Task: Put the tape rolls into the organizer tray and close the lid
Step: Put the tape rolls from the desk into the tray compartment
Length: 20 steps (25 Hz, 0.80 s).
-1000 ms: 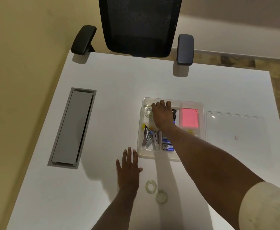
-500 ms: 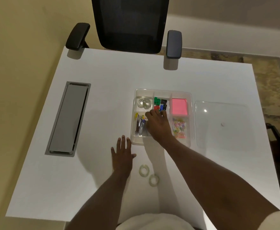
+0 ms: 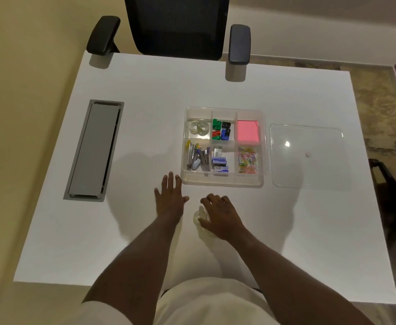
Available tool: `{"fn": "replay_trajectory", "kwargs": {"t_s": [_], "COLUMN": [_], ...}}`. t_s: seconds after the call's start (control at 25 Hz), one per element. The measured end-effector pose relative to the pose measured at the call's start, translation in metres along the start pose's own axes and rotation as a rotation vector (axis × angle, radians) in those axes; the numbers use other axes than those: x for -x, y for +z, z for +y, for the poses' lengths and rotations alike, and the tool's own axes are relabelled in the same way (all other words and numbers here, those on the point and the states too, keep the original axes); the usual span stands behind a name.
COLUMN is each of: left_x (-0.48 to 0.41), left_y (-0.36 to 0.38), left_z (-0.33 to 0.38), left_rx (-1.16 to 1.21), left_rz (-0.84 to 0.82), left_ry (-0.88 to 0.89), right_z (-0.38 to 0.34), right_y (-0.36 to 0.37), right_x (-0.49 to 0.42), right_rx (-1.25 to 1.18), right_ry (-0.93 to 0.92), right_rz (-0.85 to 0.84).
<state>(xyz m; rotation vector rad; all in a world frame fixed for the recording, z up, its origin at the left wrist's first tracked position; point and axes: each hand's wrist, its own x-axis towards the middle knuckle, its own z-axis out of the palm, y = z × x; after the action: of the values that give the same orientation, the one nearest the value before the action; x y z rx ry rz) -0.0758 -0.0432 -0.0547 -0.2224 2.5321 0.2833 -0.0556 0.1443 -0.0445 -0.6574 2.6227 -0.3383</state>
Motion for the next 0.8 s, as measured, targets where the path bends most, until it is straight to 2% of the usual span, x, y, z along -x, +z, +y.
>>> {"fn": "replay_trajectory", "kwargs": {"t_s": [0.16, 0.32, 0.48, 0.56, 0.68, 0.8], "left_x": [-0.001, -0.005, 0.007, 0.007, -0.029, -0.028], "left_y": [0.002, 0.001, 0.012, 0.016, -0.003, -0.004], "left_z": [-0.002, 0.000, -0.011, -0.016, -0.021, -0.015], "left_rx": [0.002, 0.022, 0.009, 0.003, 0.031, 0.054], "left_rz": [-0.008, -0.022, -0.019, -0.005, 0.038, 0.048], "left_ry": [0.000, -0.010, -0.005, -0.007, -0.009, 0.015], "right_z": [-0.007, -0.012, -0.017, -0.014, -0.006, 0.005], "right_y": [0.018, 0.021, 0.019, 0.008, -0.045, -0.090], "right_x": [0.006, -0.005, -0.003, -0.018, -0.095, -0.131], "right_rx": [-0.005, 0.064, 0.003, -0.022, -0.005, -0.023], "right_ry": [0.008, -0.038, -0.037, -0.051, -0.069, -0.027], "right_rz": [-0.096, -0.060, 0.043, 0.166, 0.248, 0.292]}}
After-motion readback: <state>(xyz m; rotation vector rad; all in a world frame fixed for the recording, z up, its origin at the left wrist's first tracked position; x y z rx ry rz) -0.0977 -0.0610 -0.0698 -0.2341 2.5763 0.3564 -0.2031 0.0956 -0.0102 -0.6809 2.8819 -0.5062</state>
